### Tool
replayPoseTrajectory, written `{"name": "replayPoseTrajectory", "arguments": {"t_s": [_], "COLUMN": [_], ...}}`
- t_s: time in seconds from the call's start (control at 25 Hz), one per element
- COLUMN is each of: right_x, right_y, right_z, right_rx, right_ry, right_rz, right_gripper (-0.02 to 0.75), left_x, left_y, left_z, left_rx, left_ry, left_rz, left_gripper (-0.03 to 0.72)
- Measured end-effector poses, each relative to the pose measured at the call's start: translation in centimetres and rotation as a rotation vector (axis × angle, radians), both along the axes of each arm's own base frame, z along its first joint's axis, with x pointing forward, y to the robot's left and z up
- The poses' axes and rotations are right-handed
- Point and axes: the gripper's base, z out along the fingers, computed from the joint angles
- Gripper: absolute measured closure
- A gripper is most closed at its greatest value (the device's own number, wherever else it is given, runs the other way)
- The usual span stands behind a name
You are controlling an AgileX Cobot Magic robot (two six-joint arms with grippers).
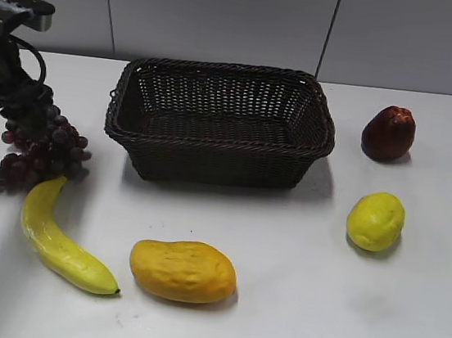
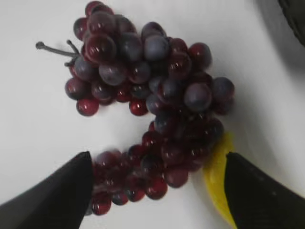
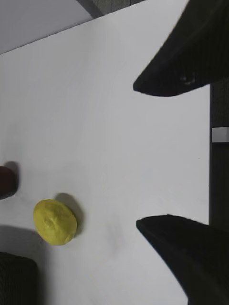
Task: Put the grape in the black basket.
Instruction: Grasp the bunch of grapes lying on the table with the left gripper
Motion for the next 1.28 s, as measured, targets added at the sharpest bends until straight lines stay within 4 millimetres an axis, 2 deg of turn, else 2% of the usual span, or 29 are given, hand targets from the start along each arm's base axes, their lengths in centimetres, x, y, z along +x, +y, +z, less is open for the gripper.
{"name": "replayPoseTrajectory", "arguments": {"t_s": [0.32, 0.52, 0.64, 0.72, 0.84, 1.0, 1.04, 1.16, 1.28], "right_x": [0.0, 0.0, 0.0, 0.0, 0.0, 0.0, 0.0, 0.0, 0.0], "right_y": [0.0, 0.0, 0.0, 0.0, 0.0, 0.0, 0.0, 0.0, 0.0], "right_z": [0.0, 0.0, 0.0, 0.0, 0.0, 0.0, 0.0, 0.0, 0.0], "right_rx": [0.0, 0.0, 0.0, 0.0, 0.0, 0.0, 0.0, 0.0, 0.0], "right_ry": [0.0, 0.0, 0.0, 0.0, 0.0, 0.0, 0.0, 0.0, 0.0], "right_rz": [0.0, 0.0, 0.0, 0.0, 0.0, 0.0, 0.0, 0.0, 0.0], "right_gripper": [0.15, 0.15, 0.15, 0.15, 0.15, 0.15, 0.15, 0.15, 0.15], "left_x": [4.0, 4.8, 4.9, 5.0, 5.0, 5.2, 5.2, 5.1, 4.9], "left_y": [-0.8, -1.0, -1.1, -1.2, -1.2, -1.3, -1.3, -1.3, -1.1], "left_z": [-2.6, -4.9, -6.1, -6.3, -6.3, -6.2, -6.1, -5.5, -3.7], "left_rx": [0.01, 0.018, 0.021, 0.015, 0.005, 0.0, 0.0, -0.002, 0.001], "left_ry": [0.018, 0.066, 0.093, 0.099, 0.097, 0.086, 0.084, 0.074, 0.028], "left_rz": [-0.003, -0.003, -0.001, 0.002, 0.008, 0.01, 0.01, 0.009, 0.002], "left_gripper": [0.025, 0.029, 0.059, 0.1, 0.201, 0.473, 0.518, 0.535, 0.564]}}
